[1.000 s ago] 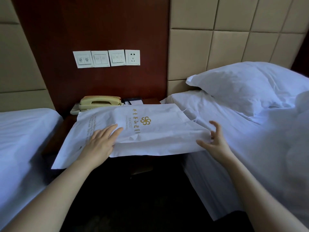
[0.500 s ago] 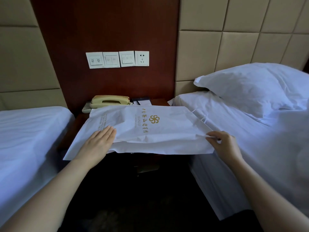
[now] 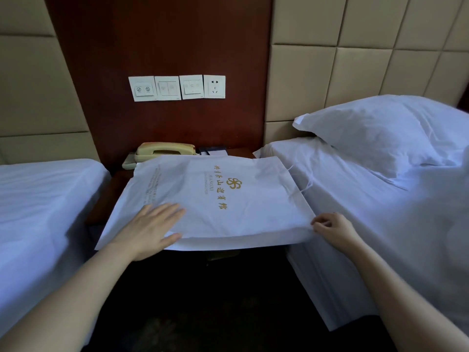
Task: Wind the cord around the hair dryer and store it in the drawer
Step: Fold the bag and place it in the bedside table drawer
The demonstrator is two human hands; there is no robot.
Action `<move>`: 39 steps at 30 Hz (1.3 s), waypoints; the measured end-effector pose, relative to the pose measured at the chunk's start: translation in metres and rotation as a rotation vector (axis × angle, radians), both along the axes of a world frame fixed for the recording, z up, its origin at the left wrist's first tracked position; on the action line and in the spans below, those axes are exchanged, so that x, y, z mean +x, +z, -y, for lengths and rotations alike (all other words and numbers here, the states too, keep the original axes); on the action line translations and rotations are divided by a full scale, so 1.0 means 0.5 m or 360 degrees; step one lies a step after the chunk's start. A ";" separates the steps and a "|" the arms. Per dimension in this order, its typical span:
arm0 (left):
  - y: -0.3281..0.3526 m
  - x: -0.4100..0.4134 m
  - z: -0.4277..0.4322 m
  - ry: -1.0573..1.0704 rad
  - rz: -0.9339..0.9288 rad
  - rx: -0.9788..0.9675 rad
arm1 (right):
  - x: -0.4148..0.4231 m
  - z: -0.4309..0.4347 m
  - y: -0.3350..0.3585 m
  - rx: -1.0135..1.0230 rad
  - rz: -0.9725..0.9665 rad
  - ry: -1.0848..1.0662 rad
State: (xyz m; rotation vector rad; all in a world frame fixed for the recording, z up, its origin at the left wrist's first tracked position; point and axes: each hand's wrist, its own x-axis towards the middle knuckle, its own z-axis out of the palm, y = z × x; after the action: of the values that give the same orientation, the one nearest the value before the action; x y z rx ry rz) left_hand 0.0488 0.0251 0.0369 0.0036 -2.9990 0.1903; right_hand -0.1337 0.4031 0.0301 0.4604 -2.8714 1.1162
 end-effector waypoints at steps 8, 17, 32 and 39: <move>0.042 -0.124 -0.098 0.0312 0.0161 -0.0109 | -0.031 0.061 -0.022 0.0156 0.0246 -0.0223; 0.041 -0.194 -0.108 0.0353 0.0098 0.0114 | -0.141 0.058 -0.070 -0.0486 0.0959 -0.0131; -0.017 -0.260 -0.163 0.0418 0.0448 0.0186 | -0.126 0.070 0.018 -0.1226 0.1293 0.0497; -0.007 -0.255 -0.203 0.0331 0.0353 0.1050 | -0.081 0.110 0.095 -0.1680 0.1348 0.0528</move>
State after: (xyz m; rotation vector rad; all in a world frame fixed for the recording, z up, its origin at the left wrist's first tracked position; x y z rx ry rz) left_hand -0.0785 0.1264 0.0334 0.3820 -3.1129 -0.8288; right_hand -0.1743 0.3482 0.0778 0.4375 -2.0868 3.1682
